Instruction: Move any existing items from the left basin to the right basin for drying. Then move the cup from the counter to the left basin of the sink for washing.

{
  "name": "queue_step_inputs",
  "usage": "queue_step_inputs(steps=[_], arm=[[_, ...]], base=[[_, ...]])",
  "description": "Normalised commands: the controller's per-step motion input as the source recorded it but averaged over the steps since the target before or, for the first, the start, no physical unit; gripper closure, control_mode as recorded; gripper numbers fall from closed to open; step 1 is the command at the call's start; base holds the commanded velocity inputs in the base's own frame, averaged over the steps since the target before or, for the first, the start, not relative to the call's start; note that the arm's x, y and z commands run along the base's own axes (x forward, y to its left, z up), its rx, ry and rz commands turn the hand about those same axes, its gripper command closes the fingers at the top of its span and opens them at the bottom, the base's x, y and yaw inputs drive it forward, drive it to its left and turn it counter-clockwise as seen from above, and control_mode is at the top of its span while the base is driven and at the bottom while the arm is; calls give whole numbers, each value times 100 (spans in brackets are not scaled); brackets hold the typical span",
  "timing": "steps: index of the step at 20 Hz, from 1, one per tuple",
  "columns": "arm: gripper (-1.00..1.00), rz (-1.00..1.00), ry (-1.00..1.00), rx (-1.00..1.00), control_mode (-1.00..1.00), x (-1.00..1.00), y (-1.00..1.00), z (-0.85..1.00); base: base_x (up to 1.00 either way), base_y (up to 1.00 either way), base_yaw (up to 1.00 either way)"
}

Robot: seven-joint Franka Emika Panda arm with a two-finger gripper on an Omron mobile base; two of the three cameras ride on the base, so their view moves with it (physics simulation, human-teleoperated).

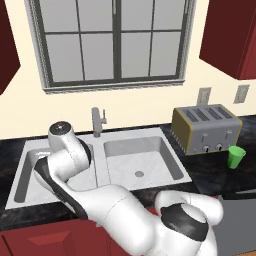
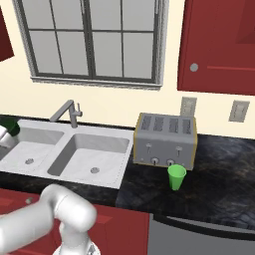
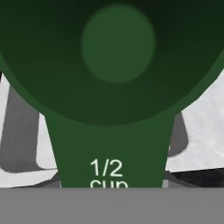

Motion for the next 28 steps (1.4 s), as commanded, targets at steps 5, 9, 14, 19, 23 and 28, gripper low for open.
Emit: queue_step_inputs(steps=[5,9,14,19,23,28], arm=[[100,-8,0,4,-100,-26,-43,25],[100,-10,0,6,-100,-20,-47,26],[100,-11,1,6,-100,-21,-47,13],[100,-10,3,3,-100,-15,-46,1],[100,-12,6,3,-100,-6,-49,0],[100,-13,8,4,-100,0,-58,0]], base=[[0,0,0],[0,0,0],[0,0,0],[0,0,0],[0,0,0],[0,0,0]])
